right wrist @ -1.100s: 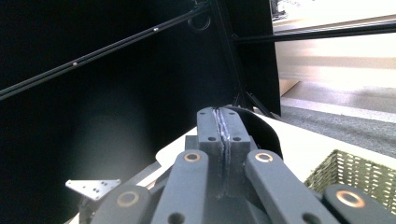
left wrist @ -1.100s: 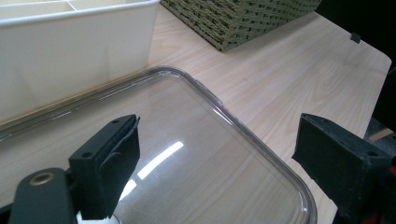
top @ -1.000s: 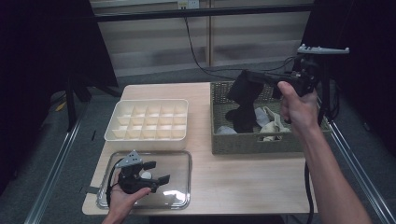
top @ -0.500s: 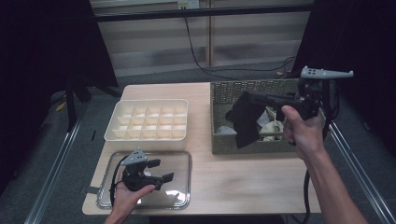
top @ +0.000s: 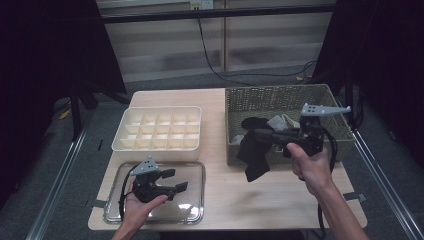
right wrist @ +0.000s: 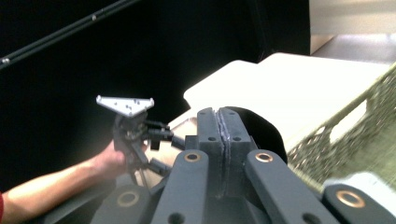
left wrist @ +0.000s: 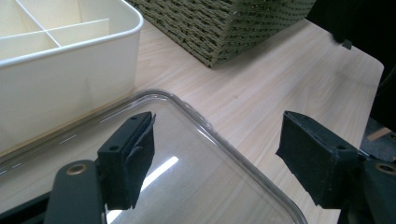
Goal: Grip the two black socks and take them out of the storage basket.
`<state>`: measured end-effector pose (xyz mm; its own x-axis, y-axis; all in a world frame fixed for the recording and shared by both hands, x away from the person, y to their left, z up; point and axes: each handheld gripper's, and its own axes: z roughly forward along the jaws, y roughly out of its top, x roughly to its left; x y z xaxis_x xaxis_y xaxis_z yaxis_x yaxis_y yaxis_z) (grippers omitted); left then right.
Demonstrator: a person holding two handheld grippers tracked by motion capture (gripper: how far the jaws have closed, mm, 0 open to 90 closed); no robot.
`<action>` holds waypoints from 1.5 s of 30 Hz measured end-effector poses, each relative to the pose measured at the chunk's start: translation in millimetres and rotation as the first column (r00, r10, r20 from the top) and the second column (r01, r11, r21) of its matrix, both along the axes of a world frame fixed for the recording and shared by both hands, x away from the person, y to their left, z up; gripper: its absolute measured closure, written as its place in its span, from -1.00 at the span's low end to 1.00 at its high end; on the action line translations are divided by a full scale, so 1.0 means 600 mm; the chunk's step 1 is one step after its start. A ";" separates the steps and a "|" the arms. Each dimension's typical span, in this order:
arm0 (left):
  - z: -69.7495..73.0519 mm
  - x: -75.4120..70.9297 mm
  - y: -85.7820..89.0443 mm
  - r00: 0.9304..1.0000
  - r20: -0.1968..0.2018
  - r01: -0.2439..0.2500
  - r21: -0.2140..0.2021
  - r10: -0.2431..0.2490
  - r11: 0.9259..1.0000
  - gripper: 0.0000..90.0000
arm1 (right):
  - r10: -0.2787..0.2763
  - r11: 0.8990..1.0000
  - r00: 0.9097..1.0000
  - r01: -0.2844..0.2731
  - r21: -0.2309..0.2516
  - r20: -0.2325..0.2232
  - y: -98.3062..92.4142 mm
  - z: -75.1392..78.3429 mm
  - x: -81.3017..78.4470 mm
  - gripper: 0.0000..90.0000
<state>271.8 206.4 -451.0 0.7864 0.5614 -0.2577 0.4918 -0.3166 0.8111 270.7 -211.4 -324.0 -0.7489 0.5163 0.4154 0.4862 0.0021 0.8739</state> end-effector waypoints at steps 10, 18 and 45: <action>-0.002 -0.003 -0.017 0.998 0.004 0.064 0.006 -0.064 0.998 -0.10 | 0.056 0.998 0.993 -0.057 -0.005 -0.102 0.039 -0.095 0.000 0.98; -0.001 -0.004 -0.045 0.992 0.002 0.127 0.005 -0.127 0.992 0.05 | 0.075 0.995 0.983 -0.085 -0.053 -0.165 0.062 -0.142 0.010 0.98; -0.014 0.019 -0.121 0.973 -0.033 0.230 0.008 -0.230 0.973 0.41 | 0.045 0.983 0.962 -0.091 -0.161 -0.268 0.073 -0.249 0.025 0.97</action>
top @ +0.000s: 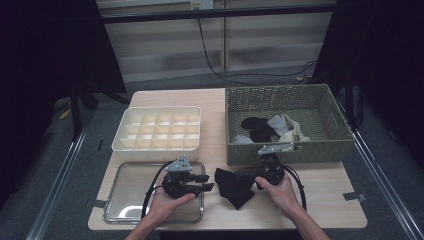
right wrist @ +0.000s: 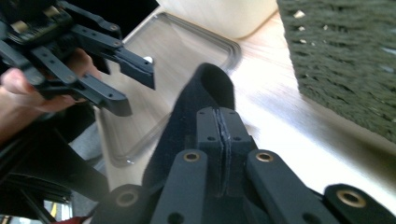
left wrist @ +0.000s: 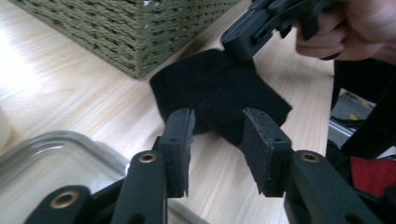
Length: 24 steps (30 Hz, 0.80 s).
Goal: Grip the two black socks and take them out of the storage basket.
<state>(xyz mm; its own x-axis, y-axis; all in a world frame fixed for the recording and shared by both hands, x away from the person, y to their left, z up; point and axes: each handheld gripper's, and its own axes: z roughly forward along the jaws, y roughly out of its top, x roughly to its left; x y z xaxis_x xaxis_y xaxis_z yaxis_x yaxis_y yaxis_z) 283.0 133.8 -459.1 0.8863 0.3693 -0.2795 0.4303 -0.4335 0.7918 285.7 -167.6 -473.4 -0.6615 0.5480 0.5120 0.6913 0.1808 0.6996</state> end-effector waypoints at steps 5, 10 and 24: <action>-0.003 0.006 -0.009 1.000 0.000 0.013 -0.001 -0.013 1.000 0.50 | -0.007 0.999 1.000 0.007 -0.034 -0.014 0.001 -0.018 0.005 0.97; -0.007 0.009 -0.026 0.999 -0.004 0.037 0.004 -0.037 0.999 0.55 | 0.003 0.998 1.000 -0.005 -0.068 -0.026 0.009 -0.034 0.010 0.96; -0.037 0.016 -0.085 0.993 -0.010 0.116 0.081 -0.115 0.990 0.61 | 0.025 0.993 0.999 -0.029 -0.116 -0.035 0.020 -0.053 0.010 0.91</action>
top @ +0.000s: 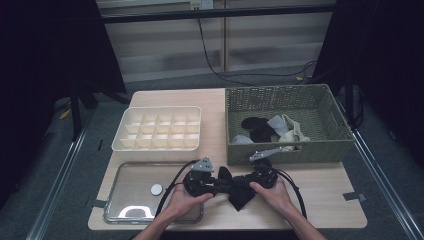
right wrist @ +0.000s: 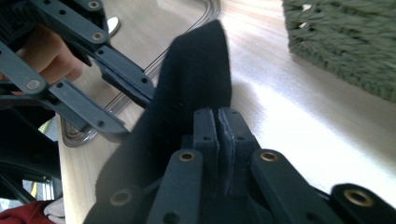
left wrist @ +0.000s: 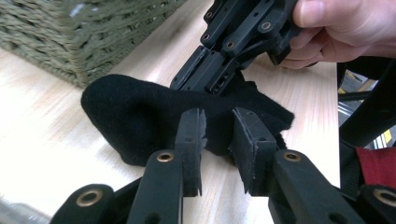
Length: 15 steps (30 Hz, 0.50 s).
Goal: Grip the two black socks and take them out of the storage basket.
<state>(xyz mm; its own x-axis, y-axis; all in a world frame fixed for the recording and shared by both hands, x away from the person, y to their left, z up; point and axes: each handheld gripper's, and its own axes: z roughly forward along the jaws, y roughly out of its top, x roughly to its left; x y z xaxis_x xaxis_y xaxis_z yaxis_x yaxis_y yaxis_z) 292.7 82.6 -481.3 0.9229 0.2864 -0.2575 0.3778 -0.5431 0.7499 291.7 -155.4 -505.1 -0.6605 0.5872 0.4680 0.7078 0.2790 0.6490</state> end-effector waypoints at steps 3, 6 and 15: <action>-0.005 0.005 -0.006 1.000 -0.009 0.000 0.005 0.000 1.000 0.60 | 0.007 1.000 1.000 -0.007 -0.012 0.004 0.003 -0.002 -0.001 0.91; -0.012 0.012 -0.010 1.000 -0.018 -0.007 0.016 0.007 1.000 0.60 | 0.008 1.000 1.000 -0.008 -0.025 -0.002 0.004 -0.008 0.000 0.90; -0.029 0.023 -0.007 0.999 -0.025 -0.027 0.071 0.029 0.997 0.61 | -0.022 0.999 1.000 0.022 -0.026 0.020 -0.008 0.002 -0.003 0.74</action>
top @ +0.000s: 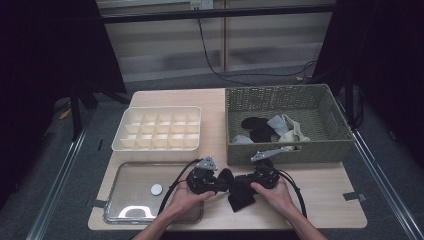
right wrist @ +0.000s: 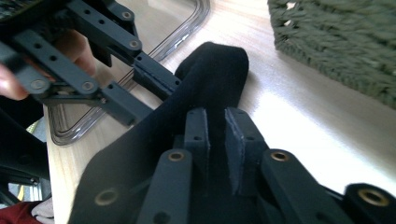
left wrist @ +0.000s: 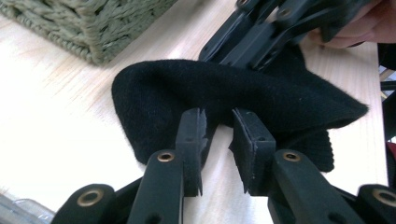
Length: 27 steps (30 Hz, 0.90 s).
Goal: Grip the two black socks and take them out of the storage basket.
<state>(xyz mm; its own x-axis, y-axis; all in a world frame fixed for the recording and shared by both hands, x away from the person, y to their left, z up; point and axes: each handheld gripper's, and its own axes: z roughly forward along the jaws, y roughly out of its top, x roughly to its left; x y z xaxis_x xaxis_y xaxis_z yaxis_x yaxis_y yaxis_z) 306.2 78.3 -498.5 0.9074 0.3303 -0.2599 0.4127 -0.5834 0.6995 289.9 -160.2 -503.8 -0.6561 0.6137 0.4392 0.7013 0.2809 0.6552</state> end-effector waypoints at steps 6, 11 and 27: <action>-0.003 0.005 -0.005 1.000 -0.013 -0.003 0.009 0.003 1.000 0.62 | -0.041 0.999 0.999 0.040 0.011 0.036 -0.021 0.027 -0.014 0.54; -0.004 0.005 -0.005 1.000 -0.018 -0.008 -0.001 0.008 1.000 0.64 | -0.071 0.997 0.996 0.069 0.032 0.054 -0.048 0.043 -0.042 0.51; -0.005 0.004 -0.001 1.000 -0.026 -0.011 0.001 0.011 1.000 0.66 | -0.045 0.999 0.999 0.045 0.004 -0.010 -0.081 0.017 -0.115 0.65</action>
<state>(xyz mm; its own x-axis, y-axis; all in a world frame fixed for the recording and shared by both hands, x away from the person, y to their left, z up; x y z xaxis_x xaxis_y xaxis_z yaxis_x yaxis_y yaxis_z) 308.8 77.7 -501.3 0.8967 0.3403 -0.2832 0.4371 -0.5796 0.6878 221.1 -208.5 -493.9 -0.6235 0.6402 0.4487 0.7198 0.2461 0.6492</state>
